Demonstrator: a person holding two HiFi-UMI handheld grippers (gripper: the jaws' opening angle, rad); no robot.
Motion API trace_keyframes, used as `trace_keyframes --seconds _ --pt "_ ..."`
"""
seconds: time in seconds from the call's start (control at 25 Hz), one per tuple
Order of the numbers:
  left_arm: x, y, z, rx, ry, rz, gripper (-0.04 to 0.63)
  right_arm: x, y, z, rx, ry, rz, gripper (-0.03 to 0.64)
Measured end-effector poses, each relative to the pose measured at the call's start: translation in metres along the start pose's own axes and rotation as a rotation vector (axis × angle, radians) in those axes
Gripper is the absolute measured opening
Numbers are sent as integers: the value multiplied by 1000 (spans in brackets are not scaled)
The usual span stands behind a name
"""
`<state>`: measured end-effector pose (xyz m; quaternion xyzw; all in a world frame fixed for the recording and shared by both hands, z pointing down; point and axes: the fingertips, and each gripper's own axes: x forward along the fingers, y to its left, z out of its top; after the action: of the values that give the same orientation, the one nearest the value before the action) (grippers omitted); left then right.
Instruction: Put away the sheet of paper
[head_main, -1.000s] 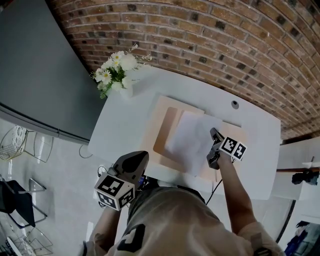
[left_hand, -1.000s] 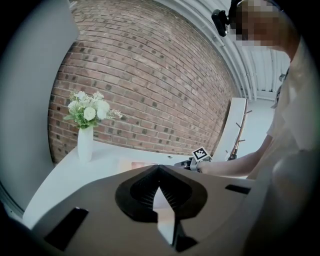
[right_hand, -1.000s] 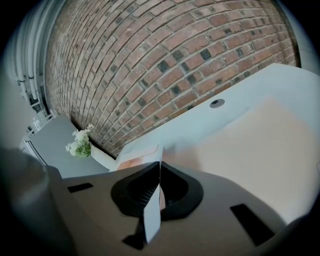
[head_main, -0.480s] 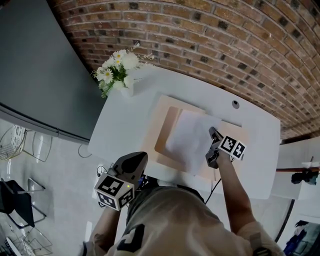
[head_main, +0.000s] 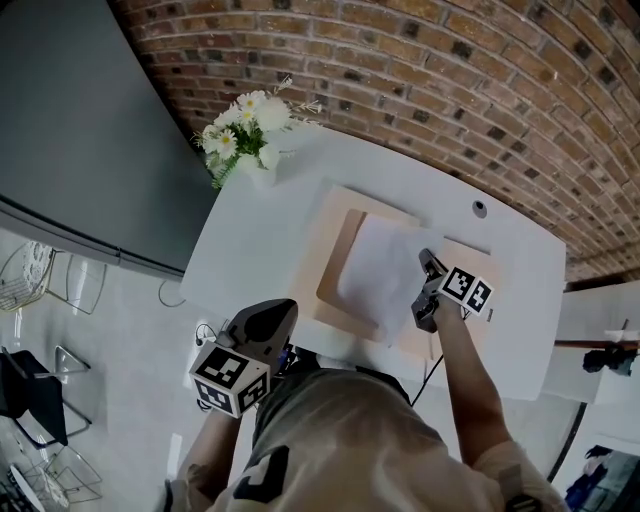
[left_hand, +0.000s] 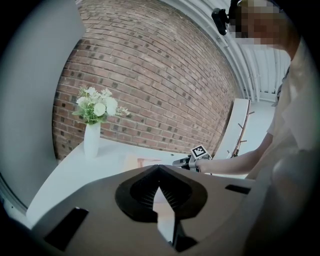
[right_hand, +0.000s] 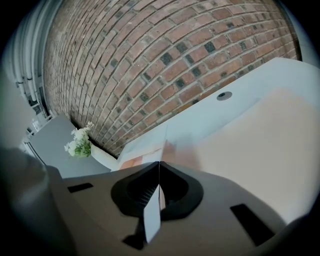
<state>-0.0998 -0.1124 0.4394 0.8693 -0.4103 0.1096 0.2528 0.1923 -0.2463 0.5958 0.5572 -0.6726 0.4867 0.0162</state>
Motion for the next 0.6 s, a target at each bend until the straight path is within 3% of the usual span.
trace_keyframes --seconds 0.6 --pt "0 13 -4 -25 11 4 14 18 11 -6 -17 28 11 23"
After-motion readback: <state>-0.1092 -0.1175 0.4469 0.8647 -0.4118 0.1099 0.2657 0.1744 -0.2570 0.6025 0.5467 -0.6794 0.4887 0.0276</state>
